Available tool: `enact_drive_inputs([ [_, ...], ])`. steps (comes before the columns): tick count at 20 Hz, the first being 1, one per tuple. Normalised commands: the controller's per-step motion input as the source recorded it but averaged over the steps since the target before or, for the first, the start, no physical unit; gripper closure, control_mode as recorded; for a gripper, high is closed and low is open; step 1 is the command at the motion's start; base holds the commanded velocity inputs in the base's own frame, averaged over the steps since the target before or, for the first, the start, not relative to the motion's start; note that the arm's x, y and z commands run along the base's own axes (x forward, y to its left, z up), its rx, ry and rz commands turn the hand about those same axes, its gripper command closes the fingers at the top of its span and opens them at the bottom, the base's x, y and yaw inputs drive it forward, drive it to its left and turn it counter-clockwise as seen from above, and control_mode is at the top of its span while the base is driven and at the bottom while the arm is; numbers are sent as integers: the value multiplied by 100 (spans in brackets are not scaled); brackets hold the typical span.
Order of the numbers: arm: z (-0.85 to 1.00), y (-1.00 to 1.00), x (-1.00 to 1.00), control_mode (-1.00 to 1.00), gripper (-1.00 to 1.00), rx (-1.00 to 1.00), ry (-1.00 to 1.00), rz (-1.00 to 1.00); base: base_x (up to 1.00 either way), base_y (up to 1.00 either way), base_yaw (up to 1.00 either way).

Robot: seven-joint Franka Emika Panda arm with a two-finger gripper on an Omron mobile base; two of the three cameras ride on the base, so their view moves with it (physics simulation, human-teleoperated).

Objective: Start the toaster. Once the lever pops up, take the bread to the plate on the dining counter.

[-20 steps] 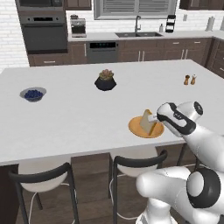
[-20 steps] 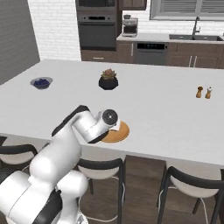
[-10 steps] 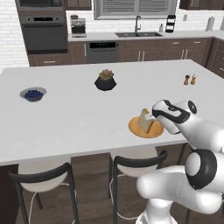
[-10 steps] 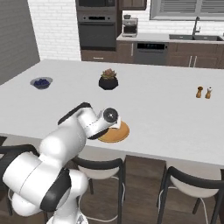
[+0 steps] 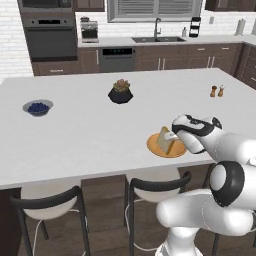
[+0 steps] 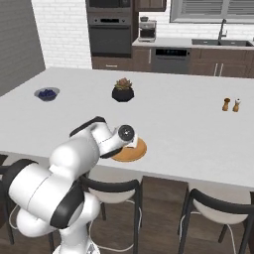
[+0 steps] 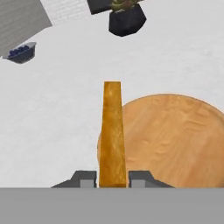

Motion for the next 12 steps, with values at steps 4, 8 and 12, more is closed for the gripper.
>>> enact_drive_inputs([
  [4, -21, 0, 5, -100, 100, 0, 0, 0, 0, 0, 0],
  [8, -13, 0, 16, -100, 100, 0, 0, 0, 0, 0, 0],
  [12, -3, 0, 22, -100, 100, 0, 0, 0, 0, 0, 0],
])
